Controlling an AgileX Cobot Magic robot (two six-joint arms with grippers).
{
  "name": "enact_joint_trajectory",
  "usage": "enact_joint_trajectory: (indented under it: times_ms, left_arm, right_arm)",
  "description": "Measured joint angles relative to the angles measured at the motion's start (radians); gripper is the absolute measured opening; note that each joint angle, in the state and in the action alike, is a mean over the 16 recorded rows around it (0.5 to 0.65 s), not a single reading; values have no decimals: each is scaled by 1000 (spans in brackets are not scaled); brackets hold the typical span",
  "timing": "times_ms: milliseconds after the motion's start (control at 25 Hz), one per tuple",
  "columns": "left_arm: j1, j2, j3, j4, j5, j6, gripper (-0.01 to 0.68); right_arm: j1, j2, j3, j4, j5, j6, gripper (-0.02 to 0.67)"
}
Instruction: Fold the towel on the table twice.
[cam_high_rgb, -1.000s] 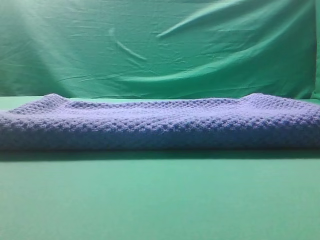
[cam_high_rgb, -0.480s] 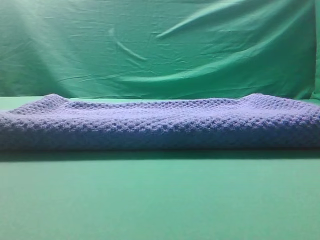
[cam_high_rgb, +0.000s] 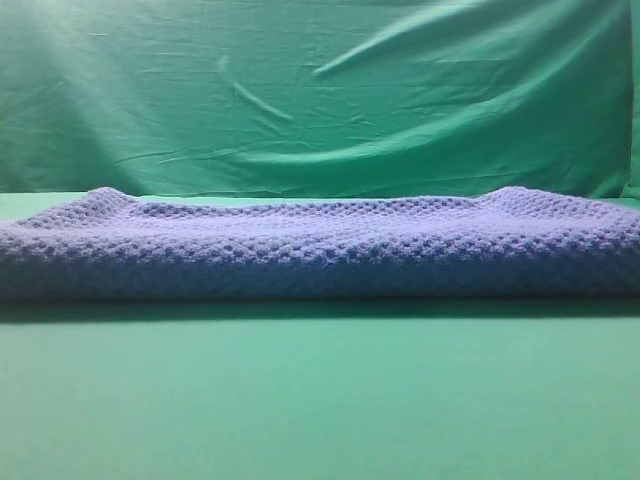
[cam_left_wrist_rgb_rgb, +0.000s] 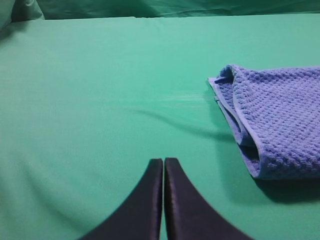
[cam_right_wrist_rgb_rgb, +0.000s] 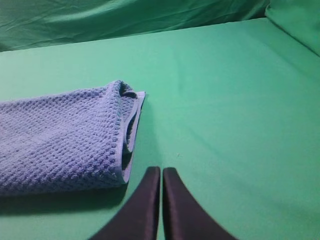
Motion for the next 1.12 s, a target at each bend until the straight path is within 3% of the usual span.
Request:
enact_joint_trajectory:
  times_ms: [1120]
  left_arm:
    - [1, 0, 0, 0, 0, 0, 0]
  right_arm:
    - [-1, 0, 0, -50, -1, -114, 0]
